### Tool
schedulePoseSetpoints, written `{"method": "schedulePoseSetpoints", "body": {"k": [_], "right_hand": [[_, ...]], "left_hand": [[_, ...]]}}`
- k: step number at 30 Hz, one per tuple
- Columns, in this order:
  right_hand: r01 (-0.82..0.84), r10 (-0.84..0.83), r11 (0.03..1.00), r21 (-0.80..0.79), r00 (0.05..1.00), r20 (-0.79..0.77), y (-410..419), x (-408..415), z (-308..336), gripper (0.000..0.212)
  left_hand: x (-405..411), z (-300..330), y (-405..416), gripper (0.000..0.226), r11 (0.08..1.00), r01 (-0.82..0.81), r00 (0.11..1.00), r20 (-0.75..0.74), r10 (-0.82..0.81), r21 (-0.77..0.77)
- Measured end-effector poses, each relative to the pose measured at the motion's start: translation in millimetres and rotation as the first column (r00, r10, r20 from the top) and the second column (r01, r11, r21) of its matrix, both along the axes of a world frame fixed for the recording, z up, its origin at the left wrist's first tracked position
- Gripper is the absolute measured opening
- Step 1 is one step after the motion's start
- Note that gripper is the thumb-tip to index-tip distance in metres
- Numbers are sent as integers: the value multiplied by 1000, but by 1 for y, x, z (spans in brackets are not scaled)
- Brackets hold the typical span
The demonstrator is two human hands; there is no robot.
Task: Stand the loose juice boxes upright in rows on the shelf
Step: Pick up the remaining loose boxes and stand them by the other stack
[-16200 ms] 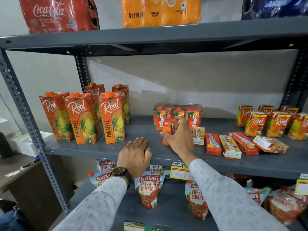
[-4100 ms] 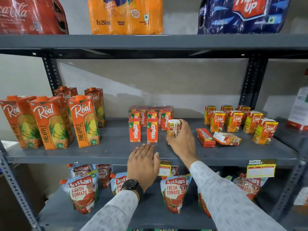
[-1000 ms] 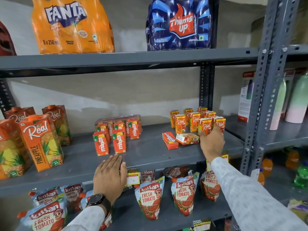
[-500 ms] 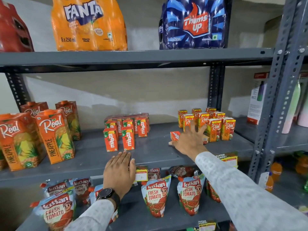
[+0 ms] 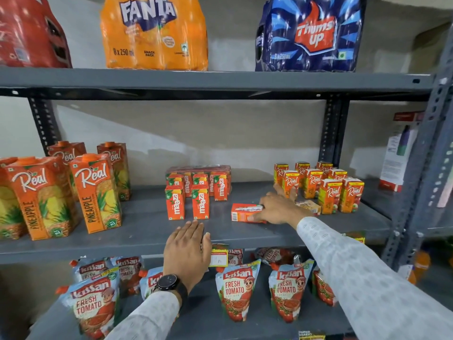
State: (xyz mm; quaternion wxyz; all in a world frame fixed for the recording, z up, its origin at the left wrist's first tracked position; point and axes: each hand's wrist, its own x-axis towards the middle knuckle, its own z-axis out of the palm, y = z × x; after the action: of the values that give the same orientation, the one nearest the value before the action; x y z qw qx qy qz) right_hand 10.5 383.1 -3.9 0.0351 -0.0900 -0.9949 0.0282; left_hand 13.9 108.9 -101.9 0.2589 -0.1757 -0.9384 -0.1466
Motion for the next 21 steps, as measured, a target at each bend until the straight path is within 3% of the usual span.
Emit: {"method": "schedulePoseSetpoints", "body": {"k": [3,6,12,17,19,21], "right_hand": [[-67,39,975,-214,990,-135,0,0,11,65],[-183,61,877,-444,960,-274,-5,-8,22,61],[-254,-35,742,-620,909,-415,-14,-22,4,67],[-291,-235,518,-804,856,-461,-25,-17,-34,76],[-274,-306,577,-769,801,-514,-37,-14,-46,86],[-203,-335,724,-659,732,-593,-45,-11,-52,95]], "left_hand": [[-1,-1,0,70,1000,5,1000,-7,-5,-1],[-3,-3,-1,71,1000,2,1000,-11,-2,-5],[-2,-2,-1,75,1000,10,1000,-30,-10,11],[-2,-3,0,69,1000,7,999,-31,-7,9],[-3,-3,0,64,1000,5,999,-36,-4,4],[-4,-3,1,61,1000,3,999,-43,-3,0]]}}
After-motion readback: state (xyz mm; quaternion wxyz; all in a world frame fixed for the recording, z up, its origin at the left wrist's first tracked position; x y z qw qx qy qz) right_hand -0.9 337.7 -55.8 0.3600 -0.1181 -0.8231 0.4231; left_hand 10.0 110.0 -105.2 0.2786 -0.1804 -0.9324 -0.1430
